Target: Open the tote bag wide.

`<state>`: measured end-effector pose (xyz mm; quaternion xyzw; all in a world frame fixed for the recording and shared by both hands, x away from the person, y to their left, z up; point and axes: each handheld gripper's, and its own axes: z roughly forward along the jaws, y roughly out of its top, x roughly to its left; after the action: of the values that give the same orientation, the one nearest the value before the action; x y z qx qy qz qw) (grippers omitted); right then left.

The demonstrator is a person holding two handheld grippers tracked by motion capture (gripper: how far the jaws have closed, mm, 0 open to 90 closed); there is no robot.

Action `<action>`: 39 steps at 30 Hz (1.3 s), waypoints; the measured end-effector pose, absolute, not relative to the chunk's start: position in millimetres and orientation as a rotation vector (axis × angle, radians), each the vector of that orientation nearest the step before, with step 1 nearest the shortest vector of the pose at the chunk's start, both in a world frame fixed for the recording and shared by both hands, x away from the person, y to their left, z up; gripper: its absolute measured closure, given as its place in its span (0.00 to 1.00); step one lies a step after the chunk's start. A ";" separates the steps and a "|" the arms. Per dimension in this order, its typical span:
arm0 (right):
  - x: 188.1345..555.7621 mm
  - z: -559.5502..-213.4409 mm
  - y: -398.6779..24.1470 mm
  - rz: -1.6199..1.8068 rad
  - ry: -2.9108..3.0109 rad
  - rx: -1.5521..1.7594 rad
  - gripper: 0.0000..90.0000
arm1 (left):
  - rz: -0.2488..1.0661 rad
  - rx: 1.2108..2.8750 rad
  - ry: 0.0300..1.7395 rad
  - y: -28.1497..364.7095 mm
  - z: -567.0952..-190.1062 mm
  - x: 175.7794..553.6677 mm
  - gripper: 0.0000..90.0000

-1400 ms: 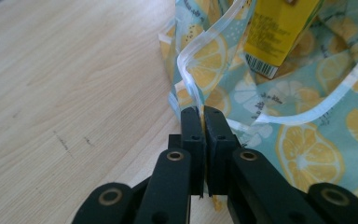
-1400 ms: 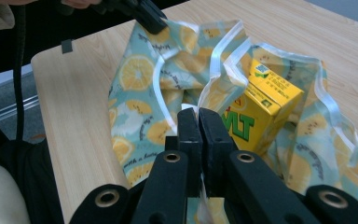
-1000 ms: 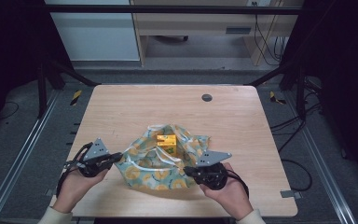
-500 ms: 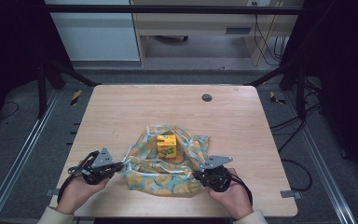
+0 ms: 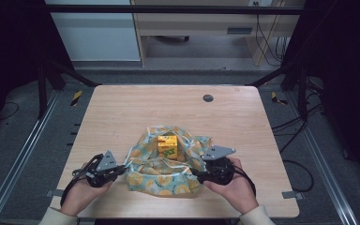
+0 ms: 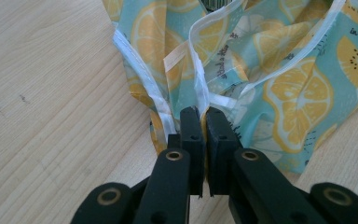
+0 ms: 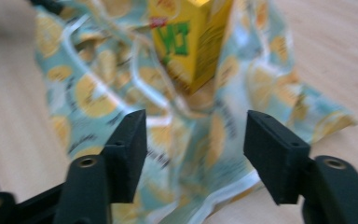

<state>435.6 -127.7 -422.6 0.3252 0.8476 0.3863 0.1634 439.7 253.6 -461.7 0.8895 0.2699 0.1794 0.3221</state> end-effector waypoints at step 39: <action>576.2 -452.8 -120.5 0.912 2.371 1.197 1.00 | 0.448 2.417 0.704 251.9 -470.8 446.1 0.98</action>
<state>576.2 -120.5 -452.8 0.4205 0.8326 0.3202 0.1658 446.1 251.9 -470.8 0.9051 0.2638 0.1679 0.2883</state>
